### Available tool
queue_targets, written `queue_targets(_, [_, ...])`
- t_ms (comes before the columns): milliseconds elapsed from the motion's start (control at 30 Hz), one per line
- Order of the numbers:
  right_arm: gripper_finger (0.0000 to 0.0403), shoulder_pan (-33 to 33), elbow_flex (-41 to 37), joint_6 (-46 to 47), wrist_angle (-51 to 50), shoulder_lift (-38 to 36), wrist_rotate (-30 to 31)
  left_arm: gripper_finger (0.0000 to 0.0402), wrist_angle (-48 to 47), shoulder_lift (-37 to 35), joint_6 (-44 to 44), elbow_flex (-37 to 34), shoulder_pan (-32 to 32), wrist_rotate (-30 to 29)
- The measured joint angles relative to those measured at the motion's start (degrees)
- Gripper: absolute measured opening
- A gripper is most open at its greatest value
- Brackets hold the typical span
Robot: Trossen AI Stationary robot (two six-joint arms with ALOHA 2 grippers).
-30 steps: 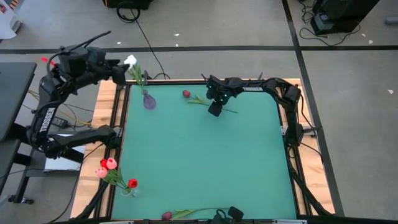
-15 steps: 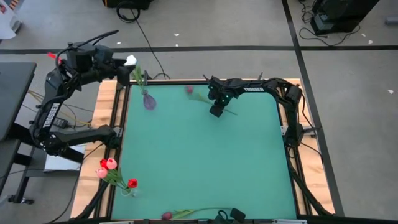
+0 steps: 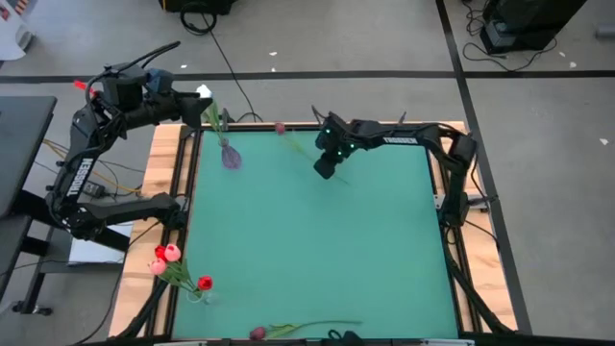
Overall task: Sort flowers into vase by color
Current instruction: Put the top dark red flower into the violet vase
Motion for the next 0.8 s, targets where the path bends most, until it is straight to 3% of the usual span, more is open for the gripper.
queue_targets(267, [0.0002, 2.3, 0.0, 4.7, 15.8, -8.0, -0.9, 0.0270, 2.2, 1.2, -5.8, 0.0, -7.2, -0.3])
queue_targets(433, [0.0001, 3.7, 0.2, 7.8, 29.3, -12.1, -0.8, 0.0270, 4.8, 3.8, -6.9, 0.0, -13.6, -5.0])
queue_targets(800, [0.0000, 7.2, 0.2, 9.6, 43.3, -15.6, -0.8, 0.0270, 17.9, 11.4, -0.8, 0.0, -20.4, -7.0])
